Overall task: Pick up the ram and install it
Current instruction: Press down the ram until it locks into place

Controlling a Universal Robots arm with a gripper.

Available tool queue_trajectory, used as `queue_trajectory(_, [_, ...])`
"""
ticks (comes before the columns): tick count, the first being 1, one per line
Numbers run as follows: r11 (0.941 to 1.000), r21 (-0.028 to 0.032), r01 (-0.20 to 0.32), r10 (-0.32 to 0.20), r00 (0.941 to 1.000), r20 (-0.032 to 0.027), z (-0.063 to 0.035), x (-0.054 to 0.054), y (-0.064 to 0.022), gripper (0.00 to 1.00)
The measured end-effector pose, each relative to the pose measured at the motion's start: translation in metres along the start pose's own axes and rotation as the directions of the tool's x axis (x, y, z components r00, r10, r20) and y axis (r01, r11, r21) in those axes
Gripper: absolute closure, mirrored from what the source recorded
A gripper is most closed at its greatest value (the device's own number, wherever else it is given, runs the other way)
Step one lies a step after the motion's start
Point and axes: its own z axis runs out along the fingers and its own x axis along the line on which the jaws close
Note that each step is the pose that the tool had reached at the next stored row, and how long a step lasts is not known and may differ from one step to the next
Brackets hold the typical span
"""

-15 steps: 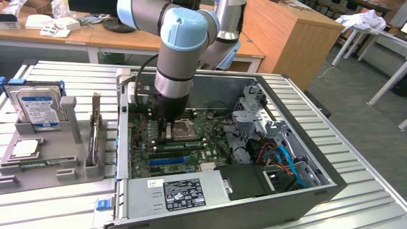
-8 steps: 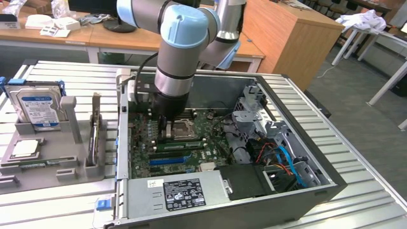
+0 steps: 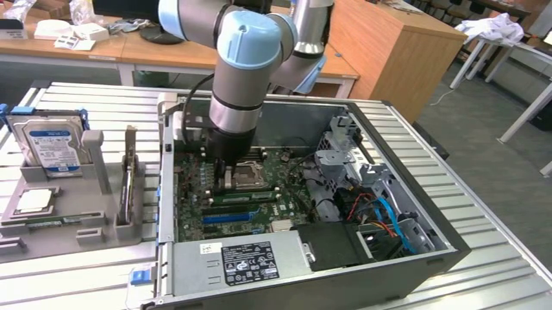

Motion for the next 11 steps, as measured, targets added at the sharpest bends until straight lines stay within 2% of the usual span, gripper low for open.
queue_trajectory(2, [1.0000,-0.0004,0.000,0.000,1.0000,-0.0007,-0.0090,0.000,0.0006,0.89])
queue_trajectory(4, [1.0000,-0.0005,0.000,0.000,1.0000,-0.0006,-0.0109,0.000,0.0003,0.89])
queue_trajectory(11, [1.0000,-0.0039,0.000,0.000,1.0000,-0.0010,-0.0126,0.001,-0.0304,0.89])
